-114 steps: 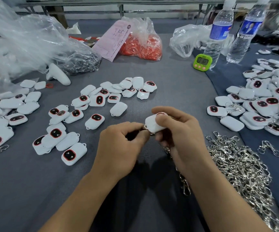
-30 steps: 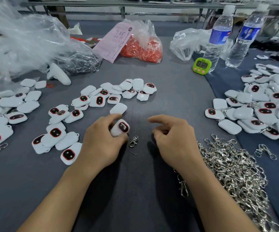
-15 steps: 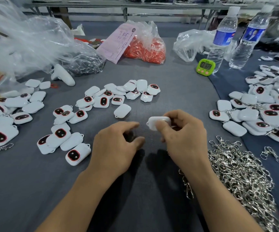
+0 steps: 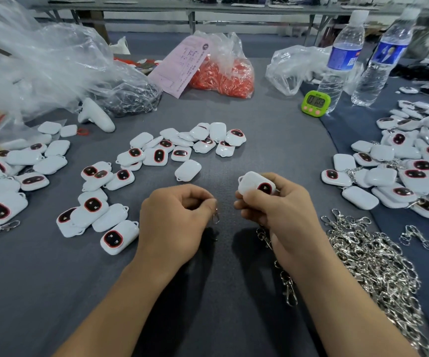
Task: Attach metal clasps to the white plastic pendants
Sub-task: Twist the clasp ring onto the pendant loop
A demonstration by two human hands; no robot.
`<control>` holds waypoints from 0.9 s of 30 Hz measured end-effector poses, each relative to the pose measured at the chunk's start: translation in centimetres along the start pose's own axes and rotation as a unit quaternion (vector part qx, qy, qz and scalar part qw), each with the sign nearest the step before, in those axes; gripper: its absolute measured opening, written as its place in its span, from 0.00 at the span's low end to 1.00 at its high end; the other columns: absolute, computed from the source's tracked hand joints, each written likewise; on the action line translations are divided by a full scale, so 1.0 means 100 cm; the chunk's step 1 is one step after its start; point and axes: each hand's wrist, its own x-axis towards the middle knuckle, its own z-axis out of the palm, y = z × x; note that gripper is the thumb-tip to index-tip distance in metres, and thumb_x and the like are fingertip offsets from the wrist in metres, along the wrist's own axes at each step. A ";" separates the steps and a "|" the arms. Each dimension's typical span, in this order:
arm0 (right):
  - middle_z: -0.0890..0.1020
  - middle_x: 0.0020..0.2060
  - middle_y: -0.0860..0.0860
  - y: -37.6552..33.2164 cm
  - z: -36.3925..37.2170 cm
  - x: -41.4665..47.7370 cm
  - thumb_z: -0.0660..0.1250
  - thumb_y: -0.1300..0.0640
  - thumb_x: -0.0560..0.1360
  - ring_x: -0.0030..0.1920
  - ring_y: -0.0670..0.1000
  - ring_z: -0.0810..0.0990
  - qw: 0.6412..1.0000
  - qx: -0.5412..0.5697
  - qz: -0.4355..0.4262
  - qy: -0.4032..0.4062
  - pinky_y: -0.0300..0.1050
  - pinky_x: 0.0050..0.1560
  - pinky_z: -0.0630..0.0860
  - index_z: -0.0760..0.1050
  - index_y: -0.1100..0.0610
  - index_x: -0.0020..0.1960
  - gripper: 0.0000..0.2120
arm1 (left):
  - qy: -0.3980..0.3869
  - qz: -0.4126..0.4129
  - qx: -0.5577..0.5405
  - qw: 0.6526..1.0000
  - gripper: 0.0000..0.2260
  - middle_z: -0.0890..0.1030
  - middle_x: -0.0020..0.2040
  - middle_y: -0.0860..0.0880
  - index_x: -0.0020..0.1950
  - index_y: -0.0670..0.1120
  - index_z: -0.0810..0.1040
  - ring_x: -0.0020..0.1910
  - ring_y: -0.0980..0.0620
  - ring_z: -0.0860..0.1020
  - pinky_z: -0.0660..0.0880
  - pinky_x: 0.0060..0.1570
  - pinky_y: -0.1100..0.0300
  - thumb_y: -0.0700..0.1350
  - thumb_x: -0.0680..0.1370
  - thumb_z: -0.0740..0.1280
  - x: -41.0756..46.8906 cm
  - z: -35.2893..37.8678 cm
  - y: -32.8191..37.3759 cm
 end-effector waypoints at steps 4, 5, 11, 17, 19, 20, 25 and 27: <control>0.86 0.40 0.56 0.000 -0.004 0.000 0.67 0.77 0.72 0.39 0.52 0.85 0.999 0.014 0.004 -0.034 0.40 0.38 0.81 0.76 0.58 0.42 0.15 | -0.006 0.006 -0.009 1.000 0.06 0.83 0.32 0.64 0.38 0.55 0.83 0.33 0.65 0.81 0.72 0.36 0.73 0.46 0.73 0.75 0.001 0.002 -0.001; 0.86 0.40 0.56 0.000 -0.004 0.000 0.67 0.77 0.72 0.39 0.52 0.85 0.999 0.006 0.000 -0.035 0.41 0.38 0.81 0.74 0.57 0.41 0.15 | -0.009 0.008 -0.009 1.000 0.06 0.83 0.32 0.64 0.38 0.56 0.83 0.33 0.66 0.81 0.72 0.36 0.74 0.46 0.74 0.75 0.000 0.002 -0.002; 0.84 0.35 0.52 0.007 0.004 -0.004 0.74 0.61 0.66 0.33 0.50 0.79 0.983 -0.175 -0.048 -0.031 0.49 0.37 0.75 0.76 0.52 0.40 0.08 | -0.021 -0.007 -0.054 0.998 0.10 0.84 0.35 0.63 0.51 0.59 0.84 0.34 0.65 0.82 0.71 0.38 0.76 0.46 0.73 0.76 0.003 0.002 -0.004; 0.84 0.30 0.50 0.008 0.008 -0.007 0.80 0.58 0.68 0.30 0.46 0.79 0.970 -0.236 -0.043 -0.049 0.44 0.34 0.79 0.83 0.51 0.39 0.06 | -0.043 -0.020 -0.119 0.992 0.10 0.85 0.35 0.58 0.51 0.58 0.85 0.35 0.60 0.84 0.75 0.38 0.72 0.45 0.73 0.76 0.004 0.003 -0.004; 0.84 0.30 0.50 0.007 0.007 -0.006 0.80 0.58 0.68 0.29 0.46 0.80 0.973 -0.226 -0.036 -0.041 0.43 0.34 0.80 0.84 0.50 0.40 0.06 | -0.044 -0.029 -0.145 0.988 0.10 0.86 0.35 0.56 0.50 0.57 0.85 0.34 0.58 0.84 0.76 0.37 0.71 0.43 0.73 0.76 0.004 0.004 -0.003; 0.84 0.31 0.50 0.007 0.006 -0.006 0.80 0.59 0.68 0.29 0.47 0.80 0.974 -0.220 -0.033 -0.043 0.43 0.34 0.79 0.85 0.50 0.40 0.06 | -0.045 -0.032 -0.155 0.986 0.10 0.86 0.35 0.55 0.49 0.56 0.86 0.34 0.57 0.85 0.76 0.37 0.70 0.42 0.73 0.76 0.004 0.004 -0.003; 0.84 0.31 0.50 0.006 0.005 -0.005 0.77 0.62 0.68 0.30 0.46 0.79 0.971 -0.229 -0.046 -0.041 0.45 0.35 0.79 0.86 0.50 0.38 0.08 | -0.079 -0.006 -0.136 0.988 0.10 0.86 0.37 0.57 0.44 0.56 0.87 0.37 0.59 0.85 0.77 0.39 0.71 0.39 0.73 0.75 0.003 0.003 -0.001; 0.84 0.31 0.50 0.006 0.005 -0.004 0.76 0.63 0.68 0.30 0.47 0.78 0.972 -0.226 -0.050 -0.029 0.46 0.35 0.79 0.86 0.49 0.37 0.09 | -0.111 0.011 -0.113 0.987 0.11 0.86 0.39 0.58 0.44 0.56 0.88 0.41 0.61 0.85 0.77 0.42 0.70 0.38 0.73 0.75 0.002 0.002 0.000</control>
